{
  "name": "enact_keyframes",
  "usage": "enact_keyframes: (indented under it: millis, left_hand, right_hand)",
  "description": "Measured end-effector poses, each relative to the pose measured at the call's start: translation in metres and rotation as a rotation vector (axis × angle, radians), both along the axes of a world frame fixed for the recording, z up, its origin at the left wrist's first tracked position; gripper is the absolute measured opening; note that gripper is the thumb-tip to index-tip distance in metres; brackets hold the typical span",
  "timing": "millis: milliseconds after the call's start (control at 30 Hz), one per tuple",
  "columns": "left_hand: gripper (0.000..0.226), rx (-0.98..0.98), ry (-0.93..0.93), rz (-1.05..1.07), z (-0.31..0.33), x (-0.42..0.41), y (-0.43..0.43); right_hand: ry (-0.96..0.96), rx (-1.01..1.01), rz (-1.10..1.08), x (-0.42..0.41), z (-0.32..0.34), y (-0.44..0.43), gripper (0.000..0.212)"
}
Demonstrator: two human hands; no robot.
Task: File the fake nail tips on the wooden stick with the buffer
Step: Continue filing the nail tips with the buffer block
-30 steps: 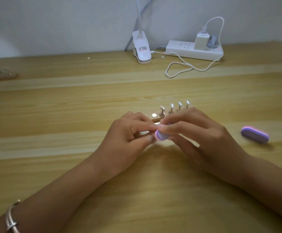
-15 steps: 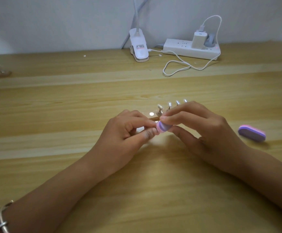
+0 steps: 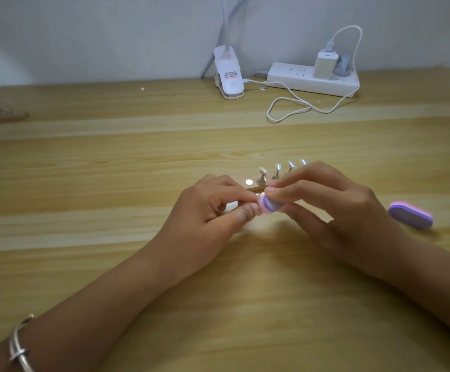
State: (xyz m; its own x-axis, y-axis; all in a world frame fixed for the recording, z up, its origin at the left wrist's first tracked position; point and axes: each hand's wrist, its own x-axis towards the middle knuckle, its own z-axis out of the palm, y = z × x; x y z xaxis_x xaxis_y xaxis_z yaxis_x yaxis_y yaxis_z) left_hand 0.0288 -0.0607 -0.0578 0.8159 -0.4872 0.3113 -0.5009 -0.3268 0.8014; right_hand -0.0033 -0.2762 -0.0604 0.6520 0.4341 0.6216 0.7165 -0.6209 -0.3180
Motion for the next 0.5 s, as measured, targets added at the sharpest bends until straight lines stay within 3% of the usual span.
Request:
enact_keyframes:
  millis: [500]
  left_hand:
    - [0.017, -0.103, 0.036, -0.011, -0.0016, 0.0015, 0.0008]
  right_hand:
    - [-0.036, 0.006, 0.036, -0.0035, -0.0008, 0.0062, 0.012]
